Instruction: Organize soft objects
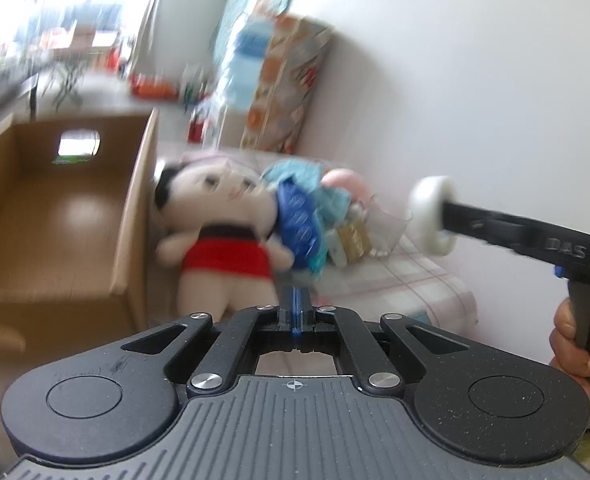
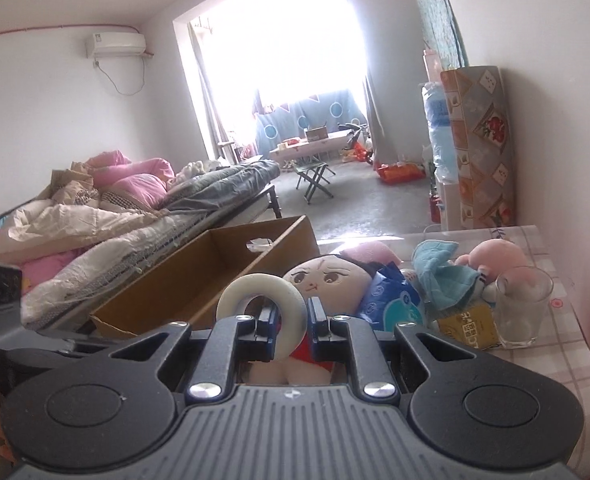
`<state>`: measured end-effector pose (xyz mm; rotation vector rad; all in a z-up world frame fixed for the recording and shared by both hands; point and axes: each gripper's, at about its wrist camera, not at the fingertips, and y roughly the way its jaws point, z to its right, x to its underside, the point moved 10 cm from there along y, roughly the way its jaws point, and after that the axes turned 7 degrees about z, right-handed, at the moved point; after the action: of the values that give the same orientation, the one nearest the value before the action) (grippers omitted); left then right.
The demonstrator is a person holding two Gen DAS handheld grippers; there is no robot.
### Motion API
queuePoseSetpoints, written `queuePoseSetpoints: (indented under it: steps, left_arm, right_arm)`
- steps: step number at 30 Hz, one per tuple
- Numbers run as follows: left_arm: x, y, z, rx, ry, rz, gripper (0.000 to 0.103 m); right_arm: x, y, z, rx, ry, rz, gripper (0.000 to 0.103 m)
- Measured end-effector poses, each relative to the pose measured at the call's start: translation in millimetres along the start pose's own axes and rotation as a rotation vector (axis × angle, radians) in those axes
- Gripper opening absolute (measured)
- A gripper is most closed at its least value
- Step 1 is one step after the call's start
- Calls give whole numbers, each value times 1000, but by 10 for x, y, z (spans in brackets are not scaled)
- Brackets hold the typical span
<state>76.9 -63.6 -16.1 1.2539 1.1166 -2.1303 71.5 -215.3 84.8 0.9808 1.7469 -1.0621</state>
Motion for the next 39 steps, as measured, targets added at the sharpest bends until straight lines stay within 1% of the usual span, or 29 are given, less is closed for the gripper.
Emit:
queuePoseSetpoints:
  steps: [1, 2, 3, 5, 8, 9, 10, 13, 14, 17, 19, 22, 26, 29, 31, 35, 39]
  left_arm:
    - [26, -10, -93, -6, -34, -24, 1]
    - [46, -36, -161, 8, -63, -40, 1]
    - [49, -81, -226, -3, -72, -37, 2]
    - [50, -166, -329, -55, -53, -29, 4]
    - [113, -262, -456, -62, -95, -58, 18]
    - [155, -286, -510, -68, -118, -67, 28]
    - [212, -307, -560, -79, -137, -77, 33]
    - [337, -412, -695, -135, -123, -77, 35]
    - [387, -446, -733, -144, -122, -82, 35]
    - [537, -573, -885, -163, -168, -121, 39]
    - [588, -639, -973, -169, -200, -138, 44]
    - [644, -723, -1077, -201, -198, -154, 46]
    - [713, -806, -1155, -230, -192, -180, 46]
    - [689, -860, -1187, -249, -180, -176, 46]
    - [626, -928, -1207, -257, -167, -154, 46]
    - [396, -1114, -1284, -303, -116, -116, 46]
    - [18, -1417, -1388, -375, -42, -53, 46]
  right_arm:
    - [2, -20, -13, -7, 0, 9, 16]
    - [14, -30, -15, -4, -1, 15, 16]
    - [40, -39, -12, -2, 2, 16, 16]
    - [118, -29, -10, -6, 13, 1, 16]
    - [261, -23, -59, -5, -8, -18, 16]
    - [303, -30, -75, -17, 1, -24, 16]
    - [343, -37, -83, -31, 21, -26, 16]
    - [485, -64, -79, -43, 63, -36, 16]
    - [532, -70, -69, -46, 81, -43, 16]
    - [639, -99, -42, -52, 110, -55, 16]
    - [663, -114, -17, -52, 119, -56, 16]
    - [661, -125, 0, -61, 138, -57, 16]
    - [576, -147, -1, -70, 142, -42, 16]
    - [457, -208, -23, -68, 123, -12, 16]
    - [349, -262, -32, -66, 110, 12, 16]
    - [88, -372, -41, -69, 97, 62, 16]
    - [-238, -503, -61, -80, 83, 128, 16]
